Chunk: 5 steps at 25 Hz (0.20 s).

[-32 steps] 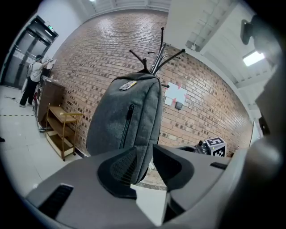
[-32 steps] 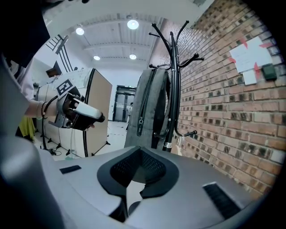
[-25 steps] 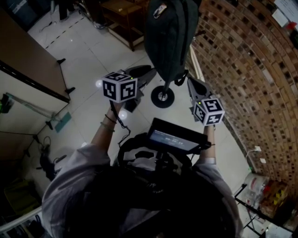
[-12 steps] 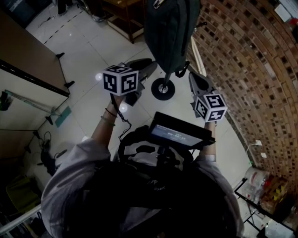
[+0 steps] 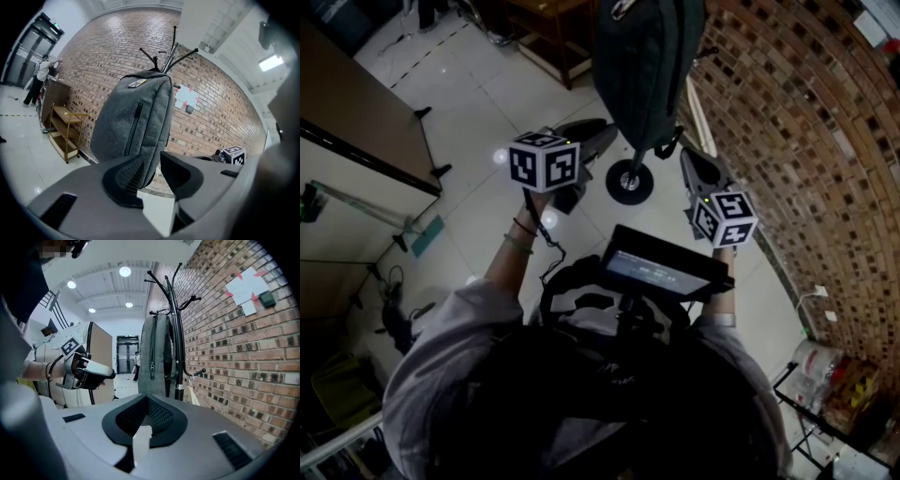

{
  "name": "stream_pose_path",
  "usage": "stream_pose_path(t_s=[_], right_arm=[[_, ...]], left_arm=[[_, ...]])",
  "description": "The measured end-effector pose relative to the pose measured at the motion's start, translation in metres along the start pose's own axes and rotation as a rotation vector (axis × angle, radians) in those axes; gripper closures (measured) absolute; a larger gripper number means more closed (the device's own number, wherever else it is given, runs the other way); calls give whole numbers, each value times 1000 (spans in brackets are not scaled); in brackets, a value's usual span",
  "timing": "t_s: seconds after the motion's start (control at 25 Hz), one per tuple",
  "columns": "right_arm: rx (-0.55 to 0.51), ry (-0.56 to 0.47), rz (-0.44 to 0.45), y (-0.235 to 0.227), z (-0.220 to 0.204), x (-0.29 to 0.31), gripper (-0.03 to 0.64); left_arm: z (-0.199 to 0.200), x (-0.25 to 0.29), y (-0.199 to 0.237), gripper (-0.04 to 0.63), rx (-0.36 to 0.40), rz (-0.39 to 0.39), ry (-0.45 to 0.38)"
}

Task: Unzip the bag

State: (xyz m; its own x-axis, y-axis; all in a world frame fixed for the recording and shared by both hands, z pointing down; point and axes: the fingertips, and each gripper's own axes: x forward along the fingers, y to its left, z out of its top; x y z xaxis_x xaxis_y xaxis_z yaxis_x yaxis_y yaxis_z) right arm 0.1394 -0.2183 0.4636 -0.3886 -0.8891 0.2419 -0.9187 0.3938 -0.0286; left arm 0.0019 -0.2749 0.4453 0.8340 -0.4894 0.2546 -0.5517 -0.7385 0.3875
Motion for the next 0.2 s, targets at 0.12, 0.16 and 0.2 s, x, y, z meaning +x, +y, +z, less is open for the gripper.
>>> stream_pose_path(t_s=[0.12,0.16,0.2], right_arm=[[5,0,6,2,-1,0,612],[7,1,8,2,-2,0,612],[8,1,10,3,-2,1,612]], left_arm=[[-1,1,-2,472,-1,-6,5],[-2,1,-2,472,-1,-6,7],[-2,0,-3,472,-1,-6,9]])
